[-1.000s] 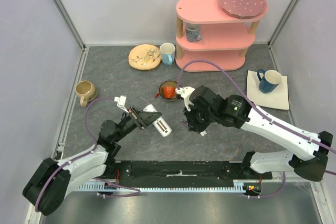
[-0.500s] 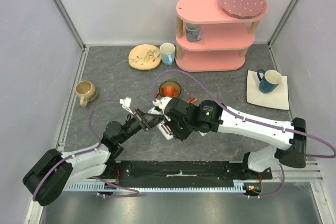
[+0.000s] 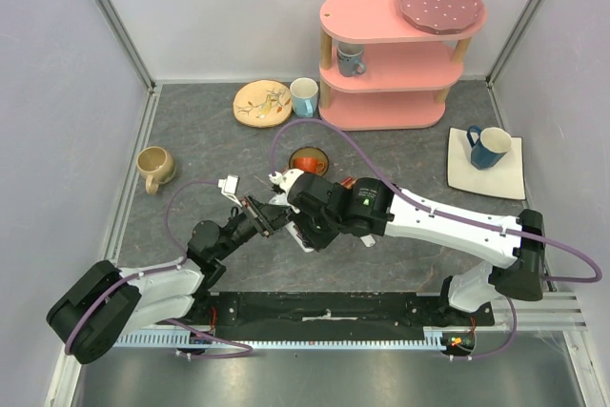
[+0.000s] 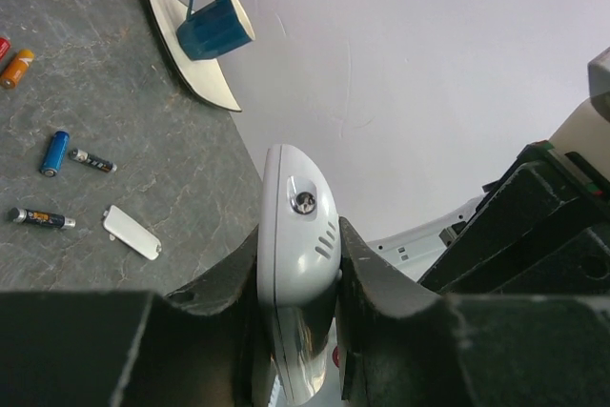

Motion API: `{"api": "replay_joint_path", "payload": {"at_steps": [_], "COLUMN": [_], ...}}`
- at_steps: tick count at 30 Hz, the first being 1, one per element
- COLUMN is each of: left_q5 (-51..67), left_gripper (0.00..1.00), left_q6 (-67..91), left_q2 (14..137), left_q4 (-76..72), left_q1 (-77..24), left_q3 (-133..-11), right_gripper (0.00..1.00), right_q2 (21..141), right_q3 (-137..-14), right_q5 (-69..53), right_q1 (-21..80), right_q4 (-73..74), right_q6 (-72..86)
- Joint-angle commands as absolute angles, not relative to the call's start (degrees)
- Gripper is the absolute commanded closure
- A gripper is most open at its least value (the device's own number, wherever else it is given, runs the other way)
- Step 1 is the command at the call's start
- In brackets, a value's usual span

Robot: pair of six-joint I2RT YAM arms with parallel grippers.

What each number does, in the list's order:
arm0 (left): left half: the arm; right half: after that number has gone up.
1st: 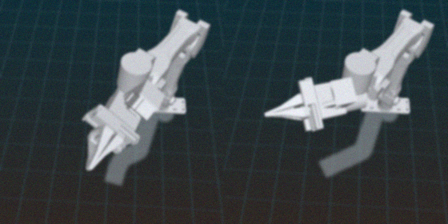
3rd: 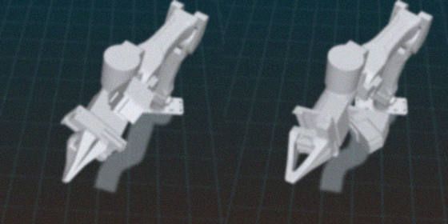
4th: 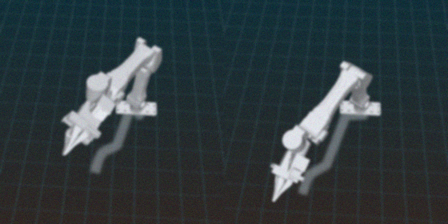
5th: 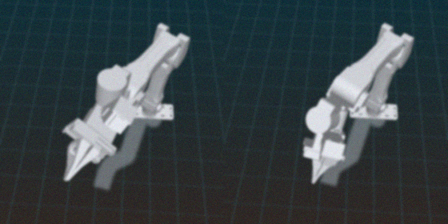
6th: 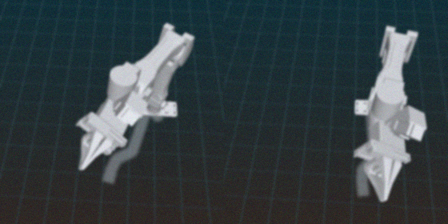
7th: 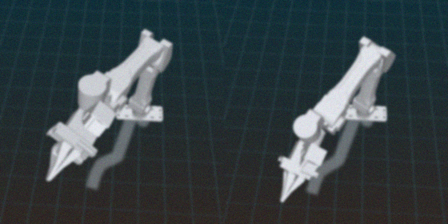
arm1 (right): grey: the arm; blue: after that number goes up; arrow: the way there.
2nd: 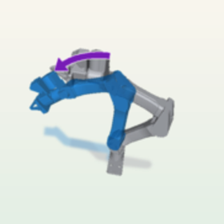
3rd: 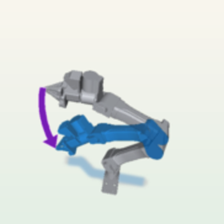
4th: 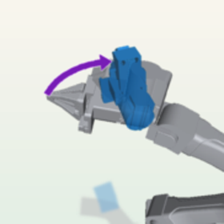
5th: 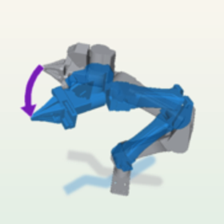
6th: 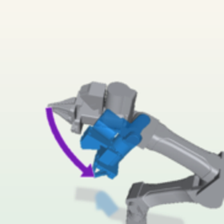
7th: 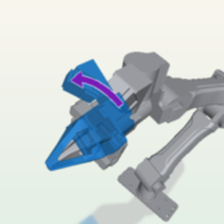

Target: Load the batteries into the remote control

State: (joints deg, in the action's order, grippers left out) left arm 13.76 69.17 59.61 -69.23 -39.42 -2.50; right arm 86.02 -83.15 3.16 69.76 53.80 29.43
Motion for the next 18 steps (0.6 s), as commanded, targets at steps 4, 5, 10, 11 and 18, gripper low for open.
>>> {"api": "replay_joint_path", "payload": {"at_steps": [4,5,10,11,18], "left_q5": [14.59,14.68,15.03,15.12,15.29], "left_gripper": [0.98,0.98,0.98,0.98,0.98], "left_q6": [71.28,71.19,70.93,70.84,70.75], "left_q2": [59.85,59.77,59.50,59.33,58.89], "left_q4": [-74.18,-74.09,-73.74,-73.83,-73.30], "left_q1": [-39.73,-39.81,-39.90,-39.90,-40.08], "left_q3": [2.37,2.29,2.29,2.46,2.72], "right_gripper": [1.00,1.00,1.00,1.00,1.00], "right_q2": [87.63,87.89,88.51,88.42,88.59], "right_q3": [-86.40,-86.40,-86.66,-86.66,-87.01], "right_q5": [5.71,6.06,8.43,8.70,10.19], "right_q1": [69.70,69.70,69.78,69.70,69.70], "right_q4": [52.91,52.91,52.73,52.47,52.47], "right_q6": [31.20,31.20,31.03,31.11,30.94]}}
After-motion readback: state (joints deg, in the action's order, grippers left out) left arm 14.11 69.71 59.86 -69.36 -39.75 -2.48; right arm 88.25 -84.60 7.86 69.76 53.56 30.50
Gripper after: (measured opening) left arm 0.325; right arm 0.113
